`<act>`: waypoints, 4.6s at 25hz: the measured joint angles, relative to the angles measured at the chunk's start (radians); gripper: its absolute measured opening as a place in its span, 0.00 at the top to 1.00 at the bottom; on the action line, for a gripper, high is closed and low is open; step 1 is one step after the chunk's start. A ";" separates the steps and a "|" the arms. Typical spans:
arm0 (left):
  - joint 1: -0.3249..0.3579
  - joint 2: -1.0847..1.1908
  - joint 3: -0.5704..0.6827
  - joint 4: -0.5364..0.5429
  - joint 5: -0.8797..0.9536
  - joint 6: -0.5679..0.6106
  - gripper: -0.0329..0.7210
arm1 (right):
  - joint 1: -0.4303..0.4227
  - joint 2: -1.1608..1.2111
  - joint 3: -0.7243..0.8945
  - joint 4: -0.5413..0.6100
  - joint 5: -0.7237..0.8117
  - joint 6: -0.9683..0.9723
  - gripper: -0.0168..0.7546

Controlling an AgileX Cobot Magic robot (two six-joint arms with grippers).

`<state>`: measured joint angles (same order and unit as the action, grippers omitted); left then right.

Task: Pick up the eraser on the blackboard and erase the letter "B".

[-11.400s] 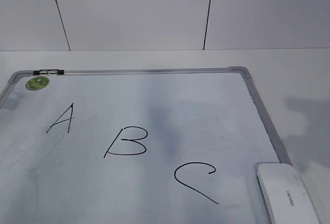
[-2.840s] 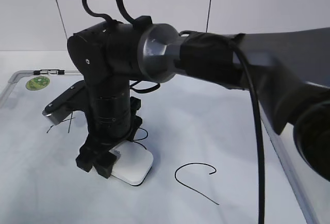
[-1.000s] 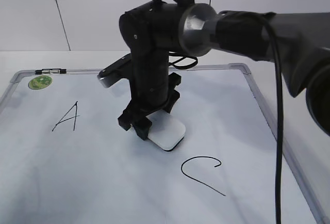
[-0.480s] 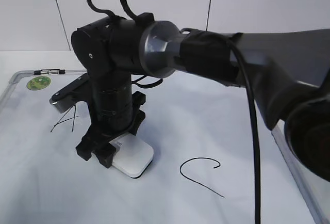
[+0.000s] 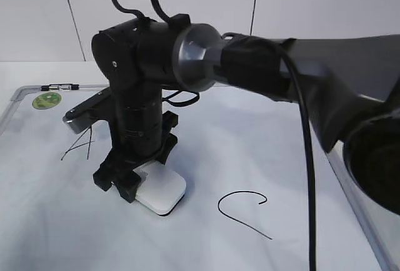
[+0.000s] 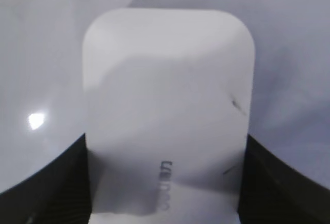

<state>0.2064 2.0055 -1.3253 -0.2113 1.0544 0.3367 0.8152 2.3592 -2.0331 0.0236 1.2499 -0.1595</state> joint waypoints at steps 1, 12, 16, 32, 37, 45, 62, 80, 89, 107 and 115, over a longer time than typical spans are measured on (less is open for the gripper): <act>0.000 0.000 0.000 0.000 0.000 0.000 0.90 | -0.006 0.000 0.000 0.010 0.001 0.000 0.30; 0.000 0.000 0.000 0.001 0.000 0.000 0.90 | -0.143 0.000 -0.002 0.066 0.000 0.009 0.30; 0.000 0.000 0.000 0.001 0.000 0.000 0.90 | -0.200 0.000 -0.003 0.042 0.000 0.017 0.30; 0.000 0.000 0.000 0.002 0.000 0.000 0.90 | -0.299 0.002 -0.011 0.047 -0.002 0.040 0.30; 0.000 0.000 0.000 0.007 0.001 0.000 0.90 | -0.272 0.004 -0.014 0.034 0.000 0.040 0.30; 0.000 0.000 0.000 0.014 0.007 0.000 0.90 | -0.160 0.006 -0.014 0.038 0.000 0.040 0.30; 0.000 0.000 0.000 0.019 0.012 0.000 0.90 | -0.002 0.008 -0.014 0.148 0.000 0.019 0.30; 0.000 0.000 0.000 0.019 0.012 0.000 0.90 | -0.204 0.008 -0.018 0.076 -0.004 0.087 0.30; 0.000 0.000 0.000 0.019 0.012 0.000 0.90 | -0.221 0.034 -0.101 0.031 0.005 0.146 0.30; 0.000 0.000 -0.002 0.021 0.013 0.000 0.90 | -0.300 -0.224 0.126 -0.061 -0.008 0.240 0.30; 0.000 0.000 -0.002 0.021 0.013 0.000 0.90 | -0.426 -0.332 0.238 -0.036 -0.008 0.355 0.30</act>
<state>0.2064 2.0055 -1.3268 -0.1906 1.0670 0.3366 0.3892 2.0272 -1.7956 -0.0129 1.2414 0.1956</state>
